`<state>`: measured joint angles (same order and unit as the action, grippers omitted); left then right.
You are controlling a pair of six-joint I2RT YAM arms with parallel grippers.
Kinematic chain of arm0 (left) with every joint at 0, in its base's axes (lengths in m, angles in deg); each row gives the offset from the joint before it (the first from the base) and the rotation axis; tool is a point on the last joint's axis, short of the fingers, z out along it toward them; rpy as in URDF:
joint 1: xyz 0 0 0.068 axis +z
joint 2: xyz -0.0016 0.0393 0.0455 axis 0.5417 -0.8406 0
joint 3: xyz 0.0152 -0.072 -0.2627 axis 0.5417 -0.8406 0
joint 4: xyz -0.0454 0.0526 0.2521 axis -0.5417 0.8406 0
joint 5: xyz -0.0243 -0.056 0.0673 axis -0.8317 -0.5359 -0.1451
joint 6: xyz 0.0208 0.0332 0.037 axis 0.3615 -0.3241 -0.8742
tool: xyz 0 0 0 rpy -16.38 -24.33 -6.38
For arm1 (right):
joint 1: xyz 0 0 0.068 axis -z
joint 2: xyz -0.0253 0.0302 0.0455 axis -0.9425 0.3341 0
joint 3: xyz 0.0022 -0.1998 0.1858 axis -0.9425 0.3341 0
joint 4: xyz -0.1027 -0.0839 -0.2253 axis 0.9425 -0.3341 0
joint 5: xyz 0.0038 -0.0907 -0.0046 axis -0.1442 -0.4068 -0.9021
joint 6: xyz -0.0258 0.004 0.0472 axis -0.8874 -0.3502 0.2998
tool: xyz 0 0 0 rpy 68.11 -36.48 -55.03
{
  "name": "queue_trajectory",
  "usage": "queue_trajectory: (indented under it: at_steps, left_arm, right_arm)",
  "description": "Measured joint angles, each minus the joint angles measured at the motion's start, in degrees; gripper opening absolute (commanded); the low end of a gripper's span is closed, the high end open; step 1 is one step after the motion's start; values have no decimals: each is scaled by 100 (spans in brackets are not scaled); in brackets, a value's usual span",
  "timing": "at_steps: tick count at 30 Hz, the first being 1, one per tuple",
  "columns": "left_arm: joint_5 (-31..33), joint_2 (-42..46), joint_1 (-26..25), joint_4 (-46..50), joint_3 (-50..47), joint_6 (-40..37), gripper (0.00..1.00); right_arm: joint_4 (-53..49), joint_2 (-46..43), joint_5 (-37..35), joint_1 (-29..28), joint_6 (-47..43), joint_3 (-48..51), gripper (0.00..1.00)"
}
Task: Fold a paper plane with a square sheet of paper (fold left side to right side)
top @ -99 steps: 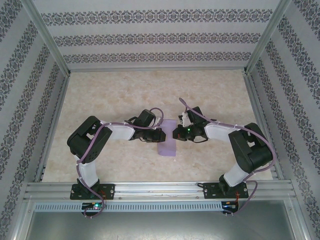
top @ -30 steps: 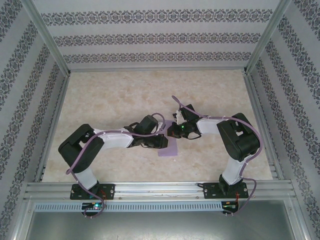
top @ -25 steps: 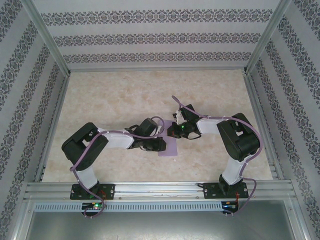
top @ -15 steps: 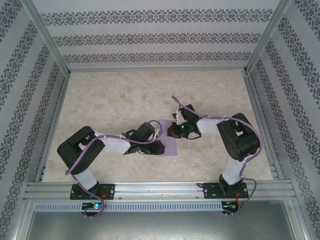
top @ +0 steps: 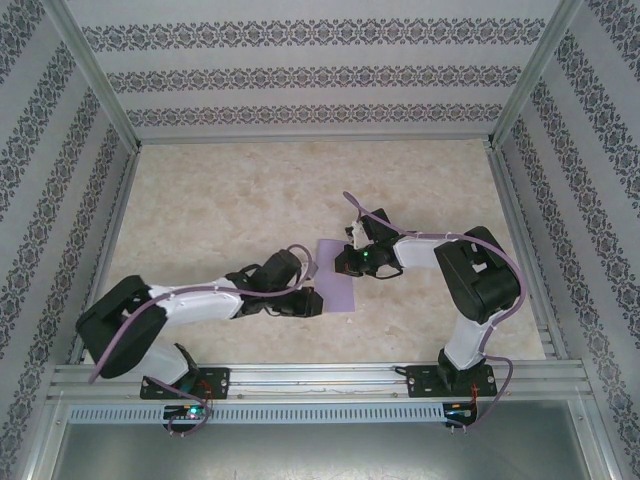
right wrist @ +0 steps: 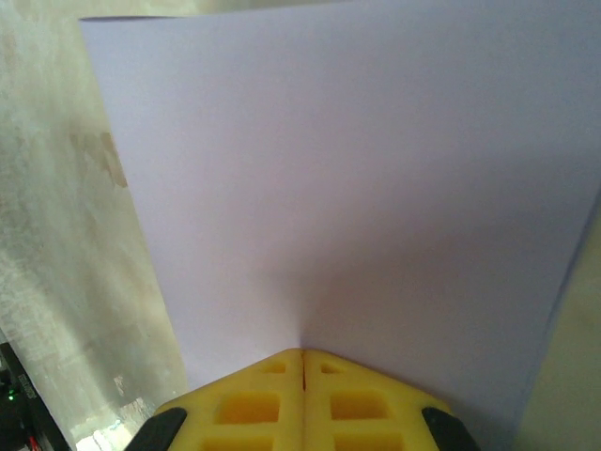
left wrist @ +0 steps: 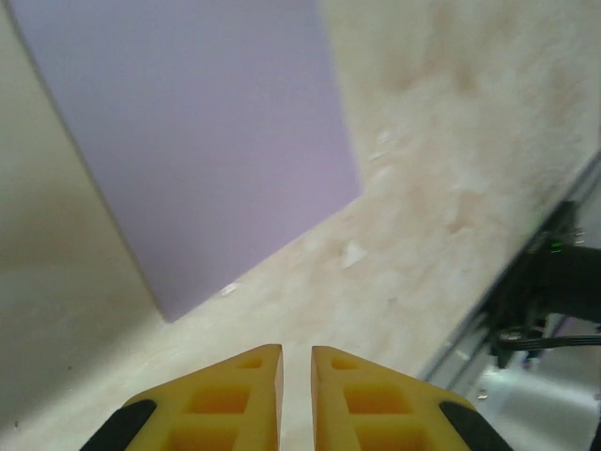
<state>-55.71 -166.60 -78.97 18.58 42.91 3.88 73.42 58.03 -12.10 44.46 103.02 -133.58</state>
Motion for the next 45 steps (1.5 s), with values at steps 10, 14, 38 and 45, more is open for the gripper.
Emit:
queue_trajectory:
  at_steps: [10, 14, 38, 45]
  left_arm:
    - [39, -723, 688, 221, 957, -511, 14]
    - [-17, -1390, 691, 227, 1303, -623, 13]
    - [-111, -2385, 686, -164, 1587, -579, 10]
    - [-70, -2345, 601, -588, 1379, -221, 10]
  right_arm:
    - [-26, -39, -50, -2, 0, 22, 0]
    - [-26, -39, -52, -2, 0, 22, 0]
    - [-584, -356, -136, 4, -44, -234, 8]
    - [-804, -1644, -151, 118, -101, -44, 0]
